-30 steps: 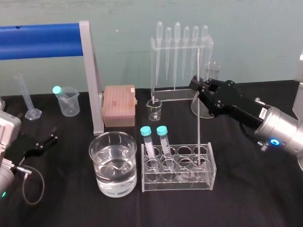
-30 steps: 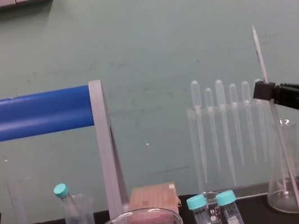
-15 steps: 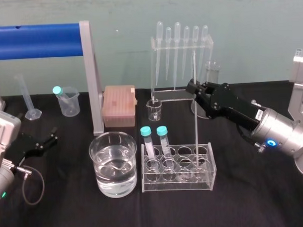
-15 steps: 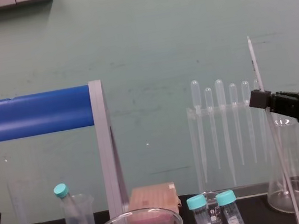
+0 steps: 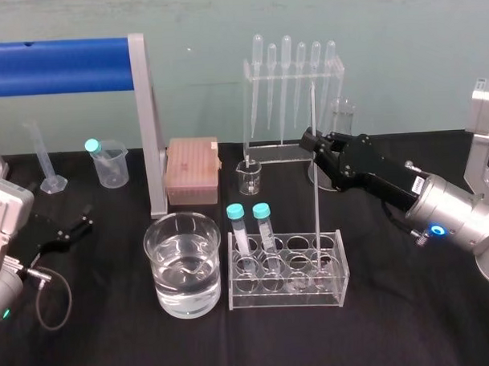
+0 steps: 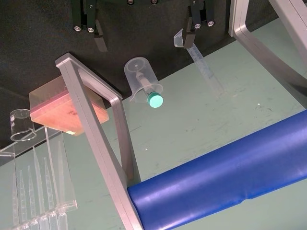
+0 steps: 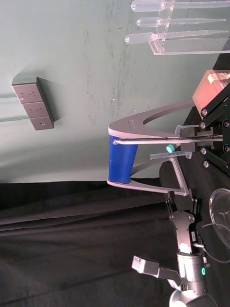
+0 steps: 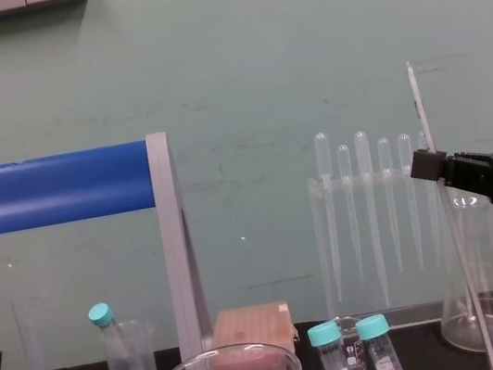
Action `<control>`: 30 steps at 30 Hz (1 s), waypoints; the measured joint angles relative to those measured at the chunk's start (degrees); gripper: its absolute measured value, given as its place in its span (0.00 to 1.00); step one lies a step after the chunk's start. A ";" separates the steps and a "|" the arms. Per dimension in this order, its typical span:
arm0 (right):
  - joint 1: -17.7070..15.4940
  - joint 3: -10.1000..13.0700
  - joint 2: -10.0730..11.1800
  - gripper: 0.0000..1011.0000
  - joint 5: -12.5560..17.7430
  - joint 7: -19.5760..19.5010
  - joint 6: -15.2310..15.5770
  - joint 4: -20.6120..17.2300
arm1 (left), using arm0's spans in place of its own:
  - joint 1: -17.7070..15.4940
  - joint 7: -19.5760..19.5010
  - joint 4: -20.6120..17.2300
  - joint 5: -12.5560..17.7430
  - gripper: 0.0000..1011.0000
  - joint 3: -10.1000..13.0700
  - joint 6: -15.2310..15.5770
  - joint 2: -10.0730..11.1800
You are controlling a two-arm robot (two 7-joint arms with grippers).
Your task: Hold the thermometer with one hand and immerse one end into the beaker, then reinsert it into the test tube rack.
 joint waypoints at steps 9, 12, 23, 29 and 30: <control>-0.05 0.04 0.00 0.06 0.01 0.00 -0.03 -0.03 | 0.00 0.00 0.00 0.00 1.00 0.00 0.00 0.00; -0.06 0.05 0.00 0.10 0.01 0.00 -0.04 -0.03 | 0.00 0.00 0.00 0.00 1.00 0.00 0.00 0.00; -0.07 0.08 0.00 0.44 0.01 0.00 -0.11 -0.04 | 0.00 0.00 0.00 0.00 1.00 0.00 0.00 0.00; -0.07 0.08 0.00 0.64 0.01 0.00 -0.11 -0.03 | 0.00 0.00 0.00 0.00 1.00 0.00 0.00 0.00; -0.07 0.08 0.00 0.66 0.01 0.00 -0.11 -0.03 | 0.00 0.00 0.00 0.00 1.00 0.00 0.00 0.00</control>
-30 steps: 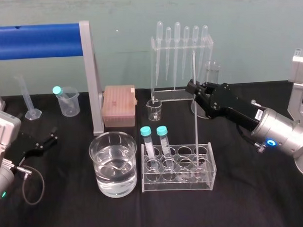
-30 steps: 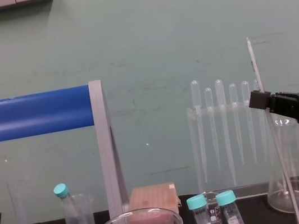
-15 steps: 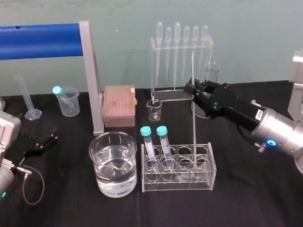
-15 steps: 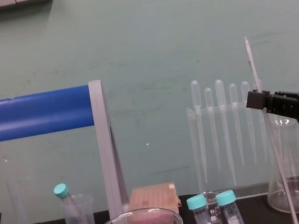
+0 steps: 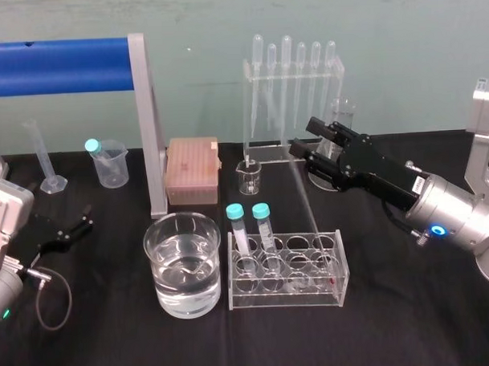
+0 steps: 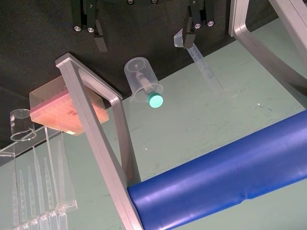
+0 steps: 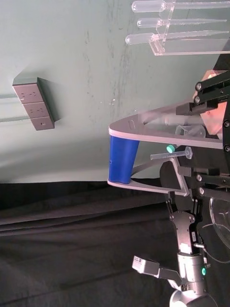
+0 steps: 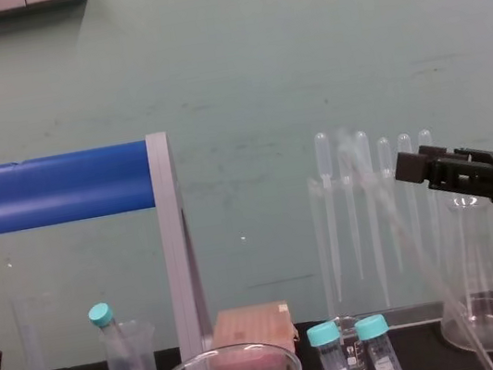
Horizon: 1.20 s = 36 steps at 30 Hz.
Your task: Hold the thermometer with one hand and immerse one end into the beaker, then reinsert it into the test tube rack.
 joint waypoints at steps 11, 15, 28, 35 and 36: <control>0.00 0.00 0.00 0.97 0.00 0.00 0.00 0.00 | 0.00 0.00 0.00 0.00 1.00 0.00 0.00 0.00; 0.00 0.00 0.00 0.99 0.00 0.00 0.01 0.00 | 0.00 0.00 0.00 0.00 1.00 0.00 0.00 0.00; -2.77 2.16 0.93 0.99 -1.65 -7.06 -0.02 -3.19 | 0.00 0.00 0.00 0.00 1.00 0.00 0.00 0.00; -9.71 8.21 2.59 0.99 -6.55 -23.40 1.31 -10.44 | 0.00 0.00 0.00 0.00 1.00 0.00 0.00 0.00; -10.30 8.69 2.73 0.99 -7.08 -24.94 1.88 -11.02 | 0.00 0.00 0.00 0.00 1.00 0.00 0.00 0.00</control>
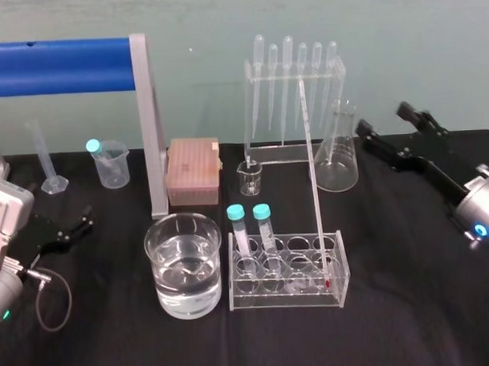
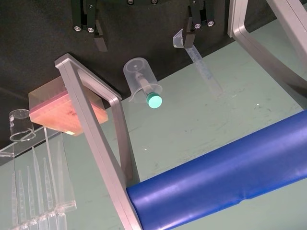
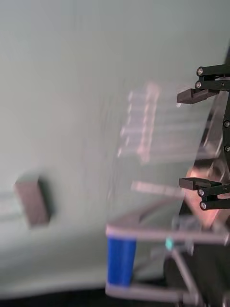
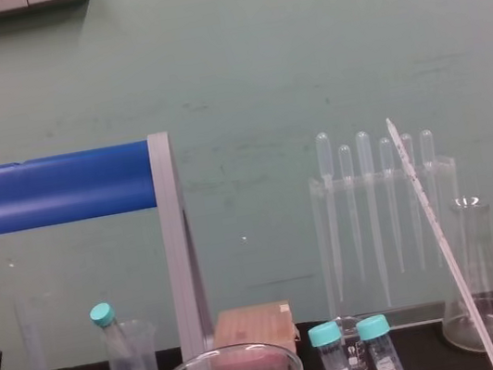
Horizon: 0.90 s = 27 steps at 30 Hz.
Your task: Hold the thermometer with one hand and immerse one end into the beaker, then reinsert it into the test tube rack.
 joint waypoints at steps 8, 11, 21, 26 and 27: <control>-2.24 1.54 -0.35 0.99 -2.89 -9.22 7.92 -1.29 | 0.00 0.00 0.00 0.00 1.00 0.00 0.00 0.00; -2.16 0.99 -1.38 0.99 -3.32 -9.86 10.15 0.63 | 0.00 0.00 0.00 0.00 1.00 0.00 0.00 0.00; -1.95 0.69 -3.53 0.99 -4.14 -8.27 10.68 3.92 | 0.00 0.00 0.00 0.00 1.00 0.00 0.00 0.00; -1.80 0.80 -3.78 0.99 -4.14 -7.52 10.50 4.13 | 0.00 0.00 0.00 0.00 1.00 0.00 0.00 0.00; -1.81 0.81 -3.76 0.99 -4.14 -7.55 10.50 4.12 | 0.00 0.00 0.00 0.00 1.00 0.00 0.00 0.00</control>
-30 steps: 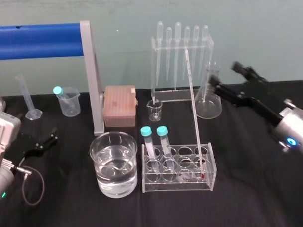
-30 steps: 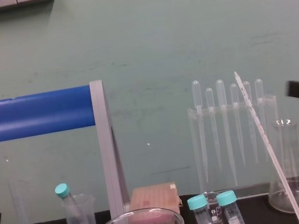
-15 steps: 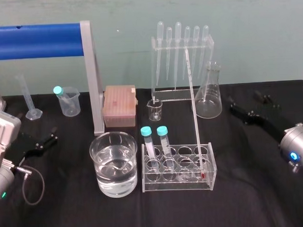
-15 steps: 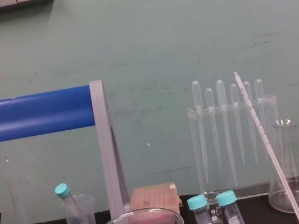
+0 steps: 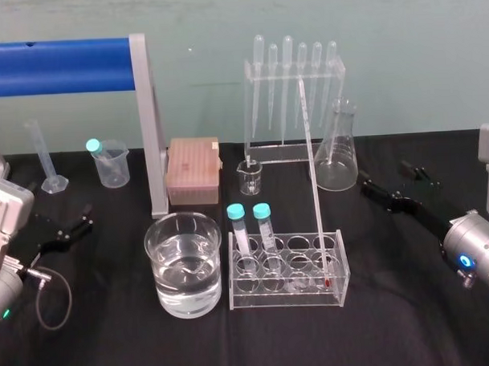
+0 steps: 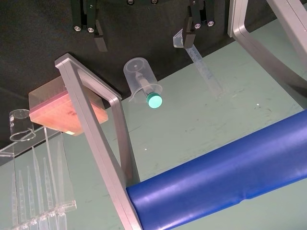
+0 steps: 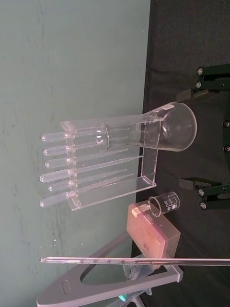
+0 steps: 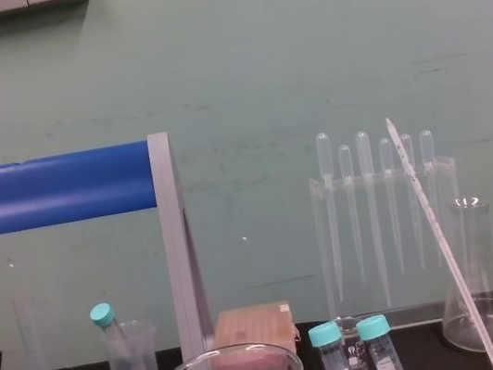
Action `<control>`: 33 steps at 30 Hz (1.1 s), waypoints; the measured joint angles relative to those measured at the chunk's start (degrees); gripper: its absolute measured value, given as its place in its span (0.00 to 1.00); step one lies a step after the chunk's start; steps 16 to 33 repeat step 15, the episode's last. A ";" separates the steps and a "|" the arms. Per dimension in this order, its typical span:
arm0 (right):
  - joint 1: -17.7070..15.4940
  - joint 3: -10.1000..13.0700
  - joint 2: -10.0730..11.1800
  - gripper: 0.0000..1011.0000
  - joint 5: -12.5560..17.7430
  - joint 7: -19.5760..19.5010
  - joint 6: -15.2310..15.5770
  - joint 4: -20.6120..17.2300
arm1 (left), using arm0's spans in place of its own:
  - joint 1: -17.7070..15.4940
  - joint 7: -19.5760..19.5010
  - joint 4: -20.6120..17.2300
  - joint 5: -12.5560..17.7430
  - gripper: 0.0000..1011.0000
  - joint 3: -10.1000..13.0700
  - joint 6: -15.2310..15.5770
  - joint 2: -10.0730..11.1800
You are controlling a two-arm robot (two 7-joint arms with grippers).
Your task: Hold the thermometer with one hand and immerse one end into the beaker, then reinsert it into the test tube rack.
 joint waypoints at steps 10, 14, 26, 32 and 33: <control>-0.11 0.06 0.13 0.99 -0.05 -0.38 0.00 -0.16 | 0.00 0.00 0.00 0.00 1.00 0.00 0.00 0.00; -0.13 0.06 0.15 0.99 -0.08 -0.45 0.01 -0.20 | 0.00 0.00 0.00 0.00 1.00 0.00 0.00 0.00; -0.13 0.06 0.15 0.99 -0.08 -0.46 0.01 -0.21 | 0.00 0.00 0.00 0.00 1.00 0.00 0.00 0.00; -0.13 0.06 0.15 0.99 -0.08 -0.46 0.01 -0.21 | 0.00 0.00 0.00 0.00 1.00 0.00 0.00 0.00; -0.13 0.06 0.15 0.99 -0.08 -0.46 0.01 -0.21 | 0.00 0.00 0.00 0.00 1.00 0.00 0.00 0.00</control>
